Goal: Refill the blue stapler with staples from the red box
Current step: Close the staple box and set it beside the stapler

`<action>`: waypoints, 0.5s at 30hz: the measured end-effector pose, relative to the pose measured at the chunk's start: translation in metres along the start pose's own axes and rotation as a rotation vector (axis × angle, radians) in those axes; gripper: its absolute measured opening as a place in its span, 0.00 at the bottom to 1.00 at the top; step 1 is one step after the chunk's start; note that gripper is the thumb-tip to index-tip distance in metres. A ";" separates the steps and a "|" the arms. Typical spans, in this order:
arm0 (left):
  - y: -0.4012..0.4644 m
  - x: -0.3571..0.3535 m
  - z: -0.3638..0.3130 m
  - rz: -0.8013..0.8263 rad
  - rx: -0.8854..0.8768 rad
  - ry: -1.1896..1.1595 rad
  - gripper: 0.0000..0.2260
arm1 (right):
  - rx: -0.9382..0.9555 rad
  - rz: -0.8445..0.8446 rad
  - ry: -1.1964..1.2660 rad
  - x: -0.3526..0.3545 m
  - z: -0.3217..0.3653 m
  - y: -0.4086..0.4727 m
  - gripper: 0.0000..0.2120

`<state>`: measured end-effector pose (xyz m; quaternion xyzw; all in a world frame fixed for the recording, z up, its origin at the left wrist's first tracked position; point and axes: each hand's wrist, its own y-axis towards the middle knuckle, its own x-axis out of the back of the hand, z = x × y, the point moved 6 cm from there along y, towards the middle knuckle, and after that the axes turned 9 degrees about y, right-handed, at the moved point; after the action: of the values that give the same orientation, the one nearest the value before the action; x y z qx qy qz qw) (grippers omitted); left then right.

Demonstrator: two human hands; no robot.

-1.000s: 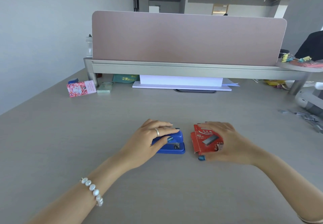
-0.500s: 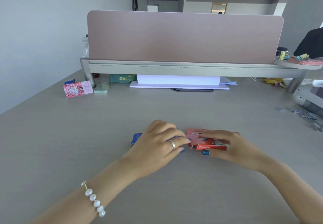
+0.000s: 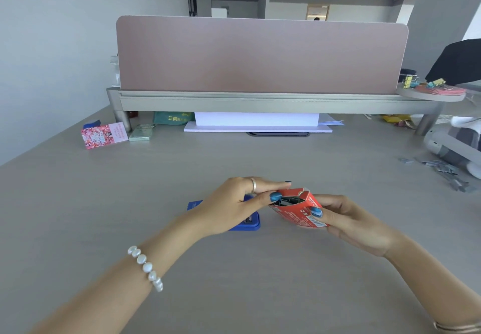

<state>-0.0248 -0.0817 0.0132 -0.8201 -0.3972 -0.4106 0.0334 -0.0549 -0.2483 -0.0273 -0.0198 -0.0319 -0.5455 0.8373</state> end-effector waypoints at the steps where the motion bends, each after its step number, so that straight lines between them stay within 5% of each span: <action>1: -0.001 0.000 0.001 0.007 0.001 -0.016 0.15 | 0.000 0.002 0.004 0.000 -0.001 0.001 0.31; 15: -0.005 0.004 -0.002 -0.168 -0.033 0.000 0.11 | -0.001 0.034 0.120 -0.009 0.002 0.002 0.30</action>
<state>-0.0280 -0.0763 0.0157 -0.7844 -0.4577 -0.4184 -0.0146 -0.0565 -0.2395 -0.0256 0.0120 0.0188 -0.5313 0.8469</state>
